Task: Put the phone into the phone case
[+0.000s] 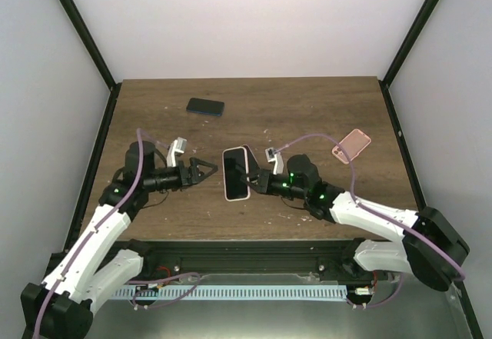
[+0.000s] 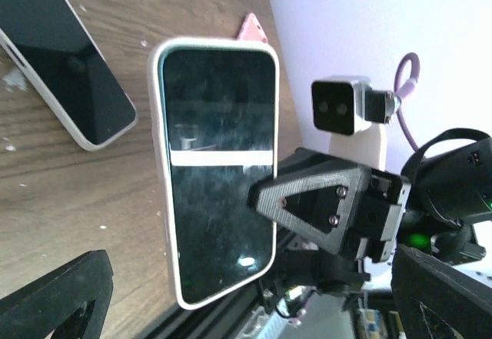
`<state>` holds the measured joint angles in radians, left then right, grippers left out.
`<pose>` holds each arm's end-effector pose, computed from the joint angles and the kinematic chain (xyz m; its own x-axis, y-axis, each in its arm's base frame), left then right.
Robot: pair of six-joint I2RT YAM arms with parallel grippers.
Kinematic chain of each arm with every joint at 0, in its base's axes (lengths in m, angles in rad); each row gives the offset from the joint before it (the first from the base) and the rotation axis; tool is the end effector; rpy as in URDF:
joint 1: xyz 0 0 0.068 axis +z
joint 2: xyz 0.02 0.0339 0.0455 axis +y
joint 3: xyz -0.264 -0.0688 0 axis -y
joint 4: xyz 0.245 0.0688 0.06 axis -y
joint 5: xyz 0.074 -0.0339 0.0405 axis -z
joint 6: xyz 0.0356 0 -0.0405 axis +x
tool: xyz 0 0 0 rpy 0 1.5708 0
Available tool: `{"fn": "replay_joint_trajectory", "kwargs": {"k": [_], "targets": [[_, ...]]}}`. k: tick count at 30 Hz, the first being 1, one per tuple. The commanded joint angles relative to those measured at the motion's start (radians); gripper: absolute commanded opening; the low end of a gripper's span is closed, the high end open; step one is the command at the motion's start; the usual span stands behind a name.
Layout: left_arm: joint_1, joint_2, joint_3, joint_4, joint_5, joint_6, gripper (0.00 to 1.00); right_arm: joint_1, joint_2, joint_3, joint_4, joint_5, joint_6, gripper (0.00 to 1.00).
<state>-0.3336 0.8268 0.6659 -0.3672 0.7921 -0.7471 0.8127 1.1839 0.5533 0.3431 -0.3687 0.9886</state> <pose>0.1601 -0.0823 0.2778 -0.9004 -0.1931 -0.3900 0.2714 0.4513 -0.8501 0.1670 0.1950 0.2316 -0.8714 0.2128 -0.4419 -0.3403 0.3866 0.8572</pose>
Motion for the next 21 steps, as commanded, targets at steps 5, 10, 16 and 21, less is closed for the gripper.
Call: {"fn": "replay_joint_trajectory", "kwargs": {"k": [5,10,16,21], "targets": [[0.002,-0.012,0.115,-0.237,-0.267,0.184,1.0,-0.006,0.141,0.067,0.014,-0.12,-0.129,0.05],[0.002,-0.016,0.13,-0.3,-0.352,0.222,1.0,-0.004,0.32,0.119,0.081,-0.164,-0.133,0.05],[0.002,-0.036,0.111,-0.317,-0.401,0.223,1.0,-0.005,0.511,0.226,0.095,-0.19,-0.166,0.05],[0.003,-0.036,0.099,-0.312,-0.416,0.209,1.0,-0.005,0.604,0.29,0.078,-0.188,-0.174,0.1]]}}
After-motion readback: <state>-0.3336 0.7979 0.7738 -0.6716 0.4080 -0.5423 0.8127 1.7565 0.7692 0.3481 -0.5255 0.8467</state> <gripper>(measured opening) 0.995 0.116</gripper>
